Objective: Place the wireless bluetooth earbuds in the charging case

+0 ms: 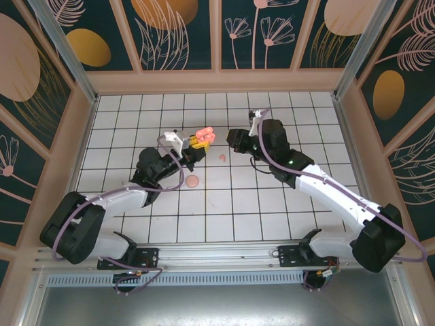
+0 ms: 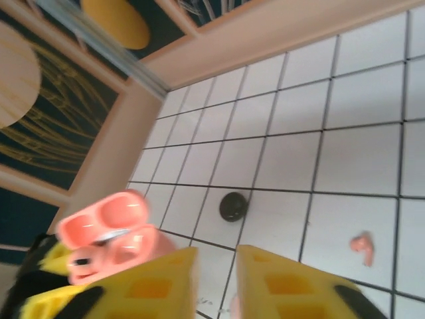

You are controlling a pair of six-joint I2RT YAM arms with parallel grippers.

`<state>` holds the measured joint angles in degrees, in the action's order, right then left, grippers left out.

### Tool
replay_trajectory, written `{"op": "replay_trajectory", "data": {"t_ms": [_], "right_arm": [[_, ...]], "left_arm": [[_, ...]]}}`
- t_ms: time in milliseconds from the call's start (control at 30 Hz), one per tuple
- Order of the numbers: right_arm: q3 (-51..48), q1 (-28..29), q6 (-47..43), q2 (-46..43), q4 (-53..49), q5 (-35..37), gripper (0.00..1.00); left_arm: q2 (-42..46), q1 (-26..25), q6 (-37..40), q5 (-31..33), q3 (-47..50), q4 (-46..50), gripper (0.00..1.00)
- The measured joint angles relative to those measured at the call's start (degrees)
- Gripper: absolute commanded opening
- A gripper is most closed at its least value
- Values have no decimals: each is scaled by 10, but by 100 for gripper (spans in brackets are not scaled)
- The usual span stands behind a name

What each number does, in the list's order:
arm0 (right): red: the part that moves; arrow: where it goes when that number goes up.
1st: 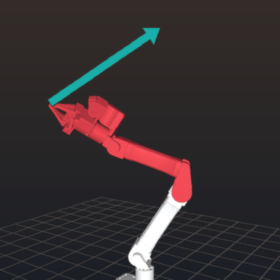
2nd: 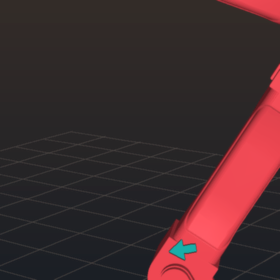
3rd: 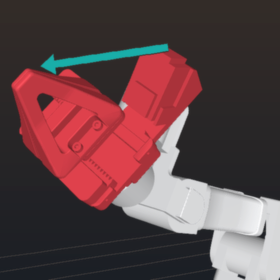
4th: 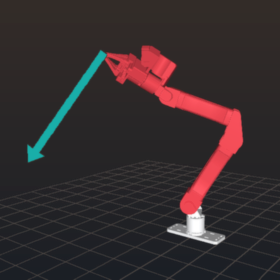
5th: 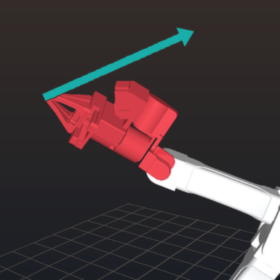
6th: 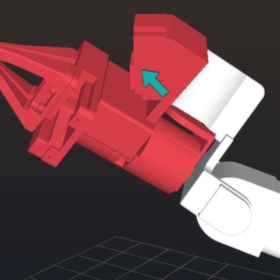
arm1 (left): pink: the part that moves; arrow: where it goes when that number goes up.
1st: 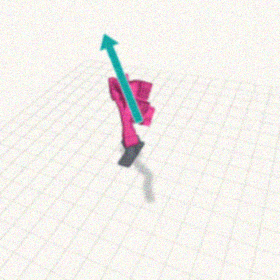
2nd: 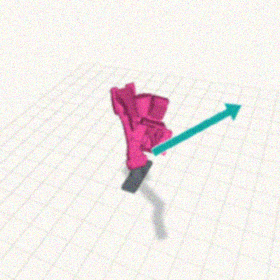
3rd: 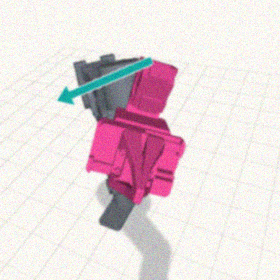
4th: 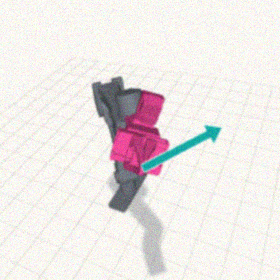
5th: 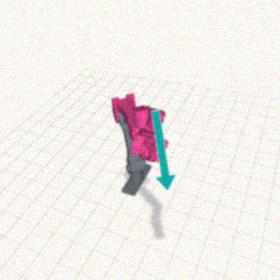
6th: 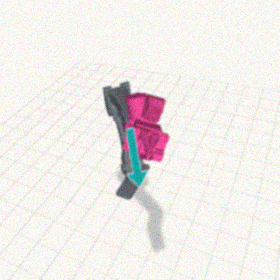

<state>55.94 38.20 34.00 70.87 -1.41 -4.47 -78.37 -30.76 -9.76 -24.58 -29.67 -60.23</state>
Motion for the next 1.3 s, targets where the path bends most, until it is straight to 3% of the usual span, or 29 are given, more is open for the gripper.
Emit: {"op": "replay_trajectory", "data": {"t_ms": [167, 300, 733, 1100, 1300], "right_arm": [[-33, -25, -17, 20, -25, 0, 65], [-33, -27, -65, 85, -43, 0, 70], [128, -24, -248, 333, -139, 21, 67], [247, -8, -297, 442, -193, 45, 66], [278, 1, -314, 479, -220, 66, 60]], "left_arm": [[26, 0, 14, 41, 26, 0, 0], [48, 0, 24, 70, 41, 0, 0], [87, 27, 22, 102, 78, -9, 0], [100, 54, 5, 101, 91, -26, 0], [100, 60, 3, 100, 91, -30, 0]]}}
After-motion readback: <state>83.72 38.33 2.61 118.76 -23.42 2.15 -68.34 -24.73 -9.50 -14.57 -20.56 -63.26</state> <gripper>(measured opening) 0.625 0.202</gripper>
